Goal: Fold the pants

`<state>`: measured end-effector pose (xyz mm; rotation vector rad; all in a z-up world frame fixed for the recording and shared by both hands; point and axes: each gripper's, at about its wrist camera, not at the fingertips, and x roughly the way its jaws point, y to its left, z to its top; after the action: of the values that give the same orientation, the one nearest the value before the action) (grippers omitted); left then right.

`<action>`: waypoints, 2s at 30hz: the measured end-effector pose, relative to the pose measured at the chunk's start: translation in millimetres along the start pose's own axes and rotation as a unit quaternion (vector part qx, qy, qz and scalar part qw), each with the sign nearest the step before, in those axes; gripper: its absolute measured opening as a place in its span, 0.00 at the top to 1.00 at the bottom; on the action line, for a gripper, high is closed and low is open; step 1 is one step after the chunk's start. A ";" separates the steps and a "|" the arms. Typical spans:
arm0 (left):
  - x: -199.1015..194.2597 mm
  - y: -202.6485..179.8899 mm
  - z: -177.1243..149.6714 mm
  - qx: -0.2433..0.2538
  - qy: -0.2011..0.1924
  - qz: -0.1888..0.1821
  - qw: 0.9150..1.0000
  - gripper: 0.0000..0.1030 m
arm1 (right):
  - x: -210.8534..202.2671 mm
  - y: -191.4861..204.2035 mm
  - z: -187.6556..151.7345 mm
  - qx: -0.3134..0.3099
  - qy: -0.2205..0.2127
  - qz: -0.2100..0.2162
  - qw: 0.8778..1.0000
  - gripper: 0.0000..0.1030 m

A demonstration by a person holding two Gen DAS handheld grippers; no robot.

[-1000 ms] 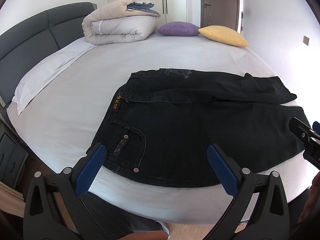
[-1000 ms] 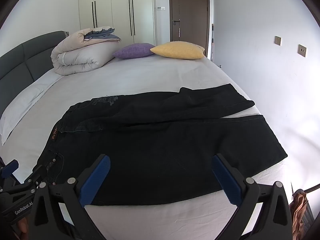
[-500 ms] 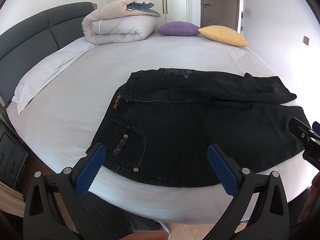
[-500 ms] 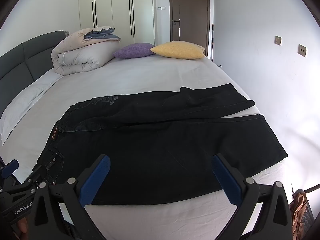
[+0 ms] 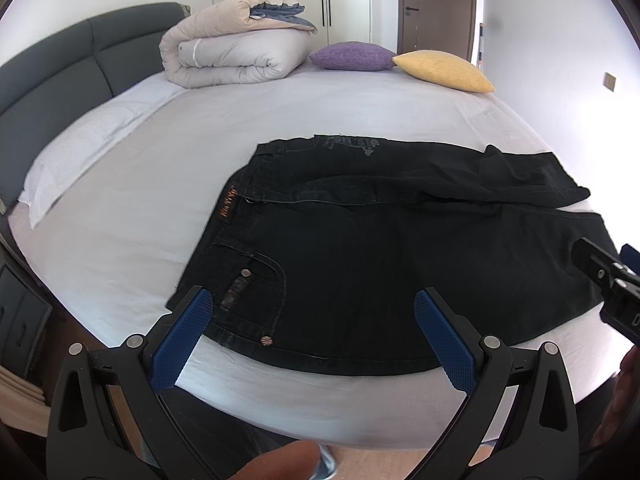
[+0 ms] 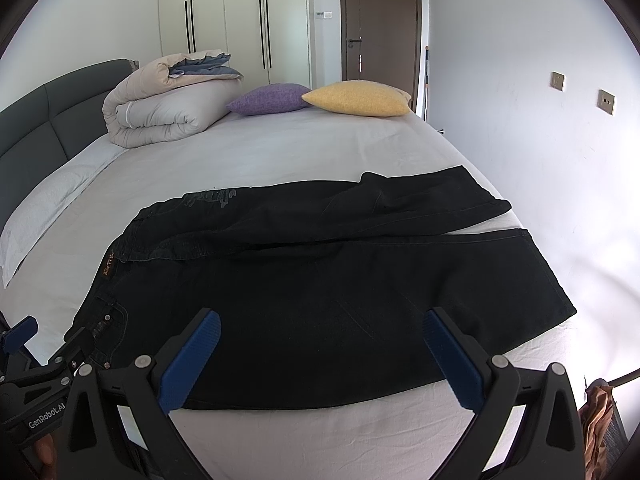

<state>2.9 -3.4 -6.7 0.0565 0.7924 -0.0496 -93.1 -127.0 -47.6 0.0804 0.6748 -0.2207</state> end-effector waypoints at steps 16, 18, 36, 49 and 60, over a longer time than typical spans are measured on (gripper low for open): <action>113.5 23.2 73.8 0.110 0.033 -0.073 0.991 0.00 | 56.9 -3.9 34.3 -0.053 0.020 0.117 0.992 0.00; 139.5 21.0 91.6 0.143 0.052 -0.061 0.986 0.00 | 69.9 -5.9 44.3 -0.068 0.023 0.134 0.988 0.00; 407.1 38.8 257.2 0.279 0.199 -0.185 0.921 0.05 | 184.4 -21.1 84.3 -0.152 0.078 0.255 0.952 0.17; 393.7 66.7 264.6 0.270 0.154 -0.192 0.931 0.97 | 220.3 38.9 111.4 -0.224 0.075 0.269 0.934 0.34; 287.5 91.8 230.4 0.293 -0.021 -0.130 0.947 0.98 | 238.3 116.8 160.7 -0.326 0.041 0.248 0.911 0.37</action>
<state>374.2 65.5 -47.2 0.5132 0.7172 -0.5368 212.4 -78.7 -71.7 -0.3822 0.7609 0.5080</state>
